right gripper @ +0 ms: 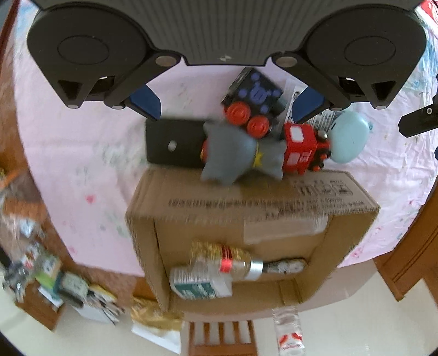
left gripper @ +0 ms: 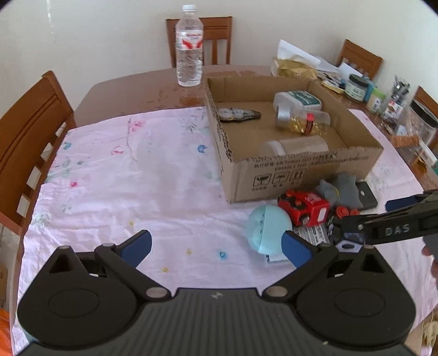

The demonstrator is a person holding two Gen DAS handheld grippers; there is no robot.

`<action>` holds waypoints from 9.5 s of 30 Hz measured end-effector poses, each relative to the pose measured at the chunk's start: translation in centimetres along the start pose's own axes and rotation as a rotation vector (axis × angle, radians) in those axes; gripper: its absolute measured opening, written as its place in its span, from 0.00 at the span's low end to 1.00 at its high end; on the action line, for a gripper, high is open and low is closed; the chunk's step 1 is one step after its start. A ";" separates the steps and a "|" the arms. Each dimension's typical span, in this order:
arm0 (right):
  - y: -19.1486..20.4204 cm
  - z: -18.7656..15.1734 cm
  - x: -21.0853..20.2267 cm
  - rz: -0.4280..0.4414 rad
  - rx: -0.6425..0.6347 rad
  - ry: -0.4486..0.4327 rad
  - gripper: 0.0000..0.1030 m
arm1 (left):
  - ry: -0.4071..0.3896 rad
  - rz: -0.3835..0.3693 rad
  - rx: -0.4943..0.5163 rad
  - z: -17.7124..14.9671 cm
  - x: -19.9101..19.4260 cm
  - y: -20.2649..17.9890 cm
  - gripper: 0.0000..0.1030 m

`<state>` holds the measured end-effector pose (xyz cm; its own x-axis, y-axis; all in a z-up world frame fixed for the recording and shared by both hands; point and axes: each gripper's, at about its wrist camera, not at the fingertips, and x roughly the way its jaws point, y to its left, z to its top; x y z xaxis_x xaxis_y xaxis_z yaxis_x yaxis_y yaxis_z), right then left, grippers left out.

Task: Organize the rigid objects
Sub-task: 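Withdraw both open tools from the box toward the toys, then grasp the light blue round case with left tool while right tool approaches the black cube toy, then hold the blue case with left tool while right tool grasps the red-knobbed black cube, then carry both into the box, releasing blue case and black cube inside, then withdraw both open tools toward the white card and gray plush toy, then grasp the white barcode card with left tool while right tool grasps the gray plush toy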

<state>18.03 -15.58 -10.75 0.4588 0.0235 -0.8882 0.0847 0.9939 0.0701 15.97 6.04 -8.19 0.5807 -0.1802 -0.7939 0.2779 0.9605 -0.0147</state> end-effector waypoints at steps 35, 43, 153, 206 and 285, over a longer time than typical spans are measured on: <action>-2.4 -4.5 1.7 -0.141 0.047 -0.084 1.00 | 0.018 -0.212 0.131 0.5 5.6 -2.3 0.75; -2.3 -4.9 1.5 -0.142 0.047 -0.105 1.00 | 0.041 -0.247 0.114 0.2 6.9 -2.3 0.50; -3.2 4.3 -7.8 -0.013 -0.192 -0.203 0.54 | 0.016 -0.229 0.362 4.1 -0.3 0.5 0.51; -5.9 0.5 -5.0 -0.091 0.008 -0.132 1.00 | -0.192 -0.066 0.299 12.0 3.5 -3.2 0.98; -4.0 -0.9 0.5 0.151 -0.244 -0.102 1.00 | 0.057 0.104 -0.135 -4.5 5.8 -1.2 0.88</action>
<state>17.18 -19.46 -11.89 0.5377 0.1741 -0.8250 -0.2004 0.9768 0.0755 15.61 4.83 -15.53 0.5556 -0.0702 -0.8285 0.1112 0.9938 -0.0096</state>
